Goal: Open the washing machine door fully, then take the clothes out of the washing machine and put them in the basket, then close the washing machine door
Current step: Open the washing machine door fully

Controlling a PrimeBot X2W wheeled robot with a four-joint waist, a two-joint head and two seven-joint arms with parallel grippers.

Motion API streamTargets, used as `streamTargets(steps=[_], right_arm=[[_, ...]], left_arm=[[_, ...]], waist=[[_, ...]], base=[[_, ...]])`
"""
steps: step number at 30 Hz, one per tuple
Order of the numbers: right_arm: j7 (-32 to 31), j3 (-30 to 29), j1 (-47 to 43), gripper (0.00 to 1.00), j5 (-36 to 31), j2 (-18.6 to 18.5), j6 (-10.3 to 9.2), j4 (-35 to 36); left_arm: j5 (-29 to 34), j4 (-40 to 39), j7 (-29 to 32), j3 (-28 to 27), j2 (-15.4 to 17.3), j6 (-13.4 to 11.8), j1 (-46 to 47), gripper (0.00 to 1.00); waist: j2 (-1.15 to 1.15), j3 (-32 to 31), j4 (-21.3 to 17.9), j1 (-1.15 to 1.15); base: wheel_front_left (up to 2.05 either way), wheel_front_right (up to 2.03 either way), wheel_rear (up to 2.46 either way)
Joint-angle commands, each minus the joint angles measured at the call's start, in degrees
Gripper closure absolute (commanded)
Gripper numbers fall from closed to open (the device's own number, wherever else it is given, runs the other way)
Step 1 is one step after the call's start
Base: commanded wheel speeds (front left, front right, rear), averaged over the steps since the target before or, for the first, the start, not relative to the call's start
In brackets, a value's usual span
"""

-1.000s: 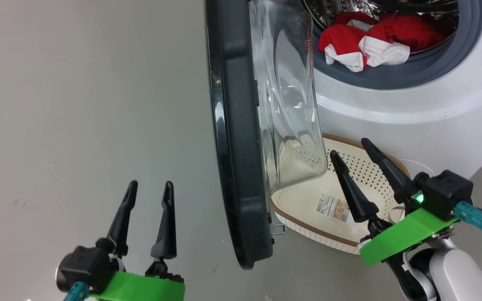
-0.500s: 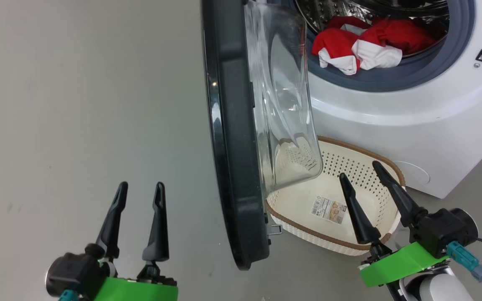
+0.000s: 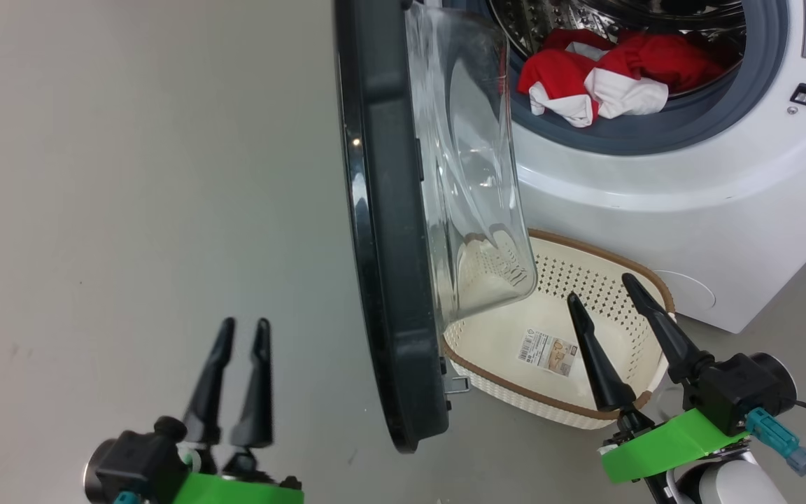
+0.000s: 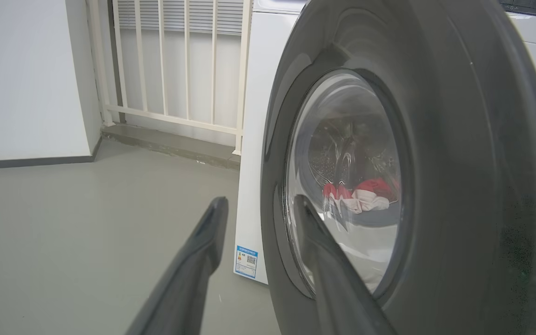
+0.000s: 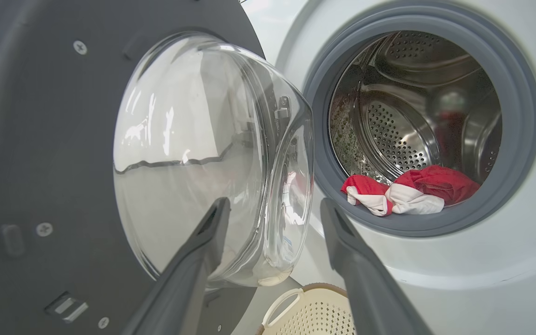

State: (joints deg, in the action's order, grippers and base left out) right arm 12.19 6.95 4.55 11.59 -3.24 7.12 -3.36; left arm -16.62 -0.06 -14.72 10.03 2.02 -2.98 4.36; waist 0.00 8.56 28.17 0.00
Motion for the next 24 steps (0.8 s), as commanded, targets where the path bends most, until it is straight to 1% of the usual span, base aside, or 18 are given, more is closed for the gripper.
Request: streamTargets(steps=[1, 7, 11, 12, 18, 24], right_arm=[[0.62, 1.5, -0.36, 0.0, 0.91, 0.35, 0.36, 1.14], [0.69, 1.57, -0.41, 0.0, 1.56, 0.35, 0.36, 0.55], [0.73, 1.72, -0.34, 0.0, 1.93, 0.35, 0.36, 0.17], [0.73, 1.72, -0.34, 0.0, 1.93, 0.35, 0.36, 0.17], [0.93, 1.86, -0.39, 0.0, 2.39, 0.35, 0.36, -0.15], [1.1, 2.03, -0.29, 0.0, 2.82, 0.35, 0.36, -0.31]], left_arm=[[1.09, -2.36, -0.28, -1.62, 0.86, 0.57, 0.9, 1.0], [1.66, -7.62, -0.28, -0.82, 0.86, 1.08, 2.23, 1.0], [2.37, -11.41, -0.28, 0.87, 0.86, 1.44, 3.44, 1.0], [2.37, -11.41, -0.28, 0.87, 0.86, 1.44, 3.44, 1.0], [2.89, -13.77, -0.28, 5.97, 0.86, 2.79, 5.77, 1.0], [3.38, -12.64, -0.28, 11.41, 0.86, 4.18, 7.54, 1.0]], waist=[[0.0, -0.13, 0.01, 0.0], [0.0, -0.48, -0.21, 0.0], [0.0, -0.65, -0.42, 0.0], [0.0, -0.65, -0.42, 0.0], [0.0, -0.86, -0.81, 0.0], [0.0, -0.65, -1.57, 0.0]], base=[[0.0, 0.0, 0.0], [0.0, 0.0, 0.0], [0.0, 0.0, 0.0], [0.0, 0.0, 0.0], [0.0, 0.0, 0.0], [0.0, 0.0, 0.0]])
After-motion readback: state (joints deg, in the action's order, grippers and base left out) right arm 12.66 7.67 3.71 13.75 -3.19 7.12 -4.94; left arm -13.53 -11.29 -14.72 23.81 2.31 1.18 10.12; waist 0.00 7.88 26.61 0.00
